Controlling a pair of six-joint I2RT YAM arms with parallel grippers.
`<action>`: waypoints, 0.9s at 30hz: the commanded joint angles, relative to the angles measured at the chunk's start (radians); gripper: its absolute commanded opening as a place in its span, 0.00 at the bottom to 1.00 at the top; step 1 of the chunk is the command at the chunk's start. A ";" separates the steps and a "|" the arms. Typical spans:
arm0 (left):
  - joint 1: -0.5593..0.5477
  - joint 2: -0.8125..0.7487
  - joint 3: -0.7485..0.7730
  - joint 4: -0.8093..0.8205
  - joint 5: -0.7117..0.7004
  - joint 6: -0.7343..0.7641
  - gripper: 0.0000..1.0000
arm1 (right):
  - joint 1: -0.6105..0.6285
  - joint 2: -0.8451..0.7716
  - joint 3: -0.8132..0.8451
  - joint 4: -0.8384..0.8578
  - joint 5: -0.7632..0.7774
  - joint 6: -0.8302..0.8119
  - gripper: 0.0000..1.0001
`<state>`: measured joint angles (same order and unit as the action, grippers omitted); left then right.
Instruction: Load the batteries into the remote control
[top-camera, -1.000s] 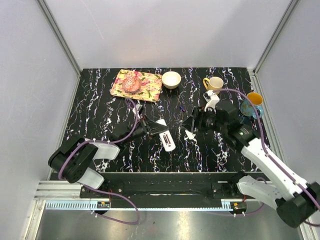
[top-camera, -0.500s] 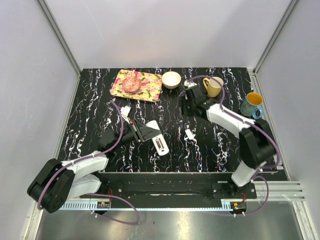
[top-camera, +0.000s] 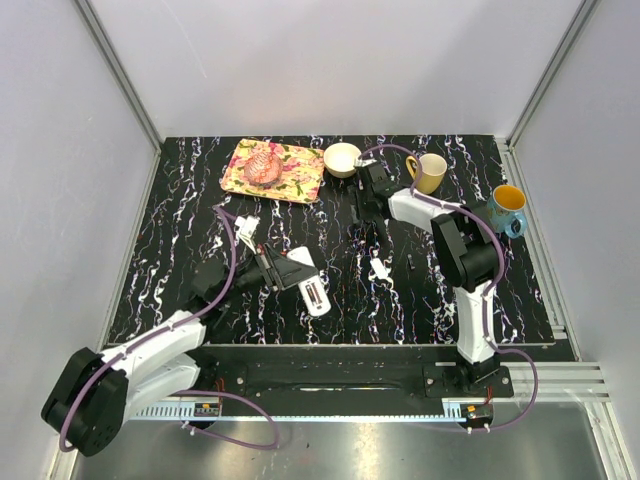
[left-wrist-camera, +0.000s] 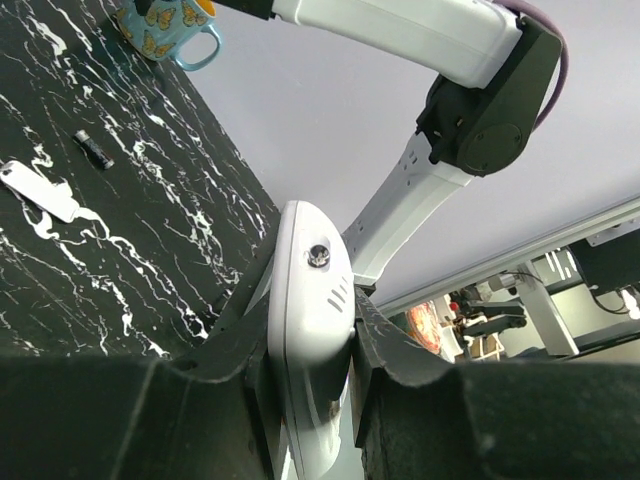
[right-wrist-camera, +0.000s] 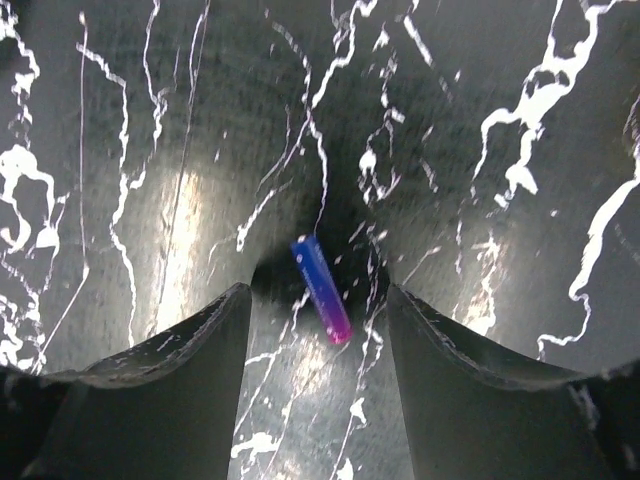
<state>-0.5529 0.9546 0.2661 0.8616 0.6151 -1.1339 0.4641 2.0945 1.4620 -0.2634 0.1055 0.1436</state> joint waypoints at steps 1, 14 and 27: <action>0.007 -0.053 0.039 -0.075 0.009 0.088 0.00 | -0.012 0.028 0.109 0.014 0.028 -0.042 0.61; 0.010 -0.007 0.019 0.000 0.020 0.051 0.00 | -0.016 0.044 0.080 0.015 -0.024 -0.026 0.51; 0.008 0.001 0.010 0.033 0.028 0.037 0.00 | -0.015 0.075 0.074 -0.010 -0.023 -0.006 0.38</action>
<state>-0.5480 0.9638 0.2672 0.8120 0.6224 -1.0927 0.4511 2.1521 1.5425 -0.2676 0.0853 0.1276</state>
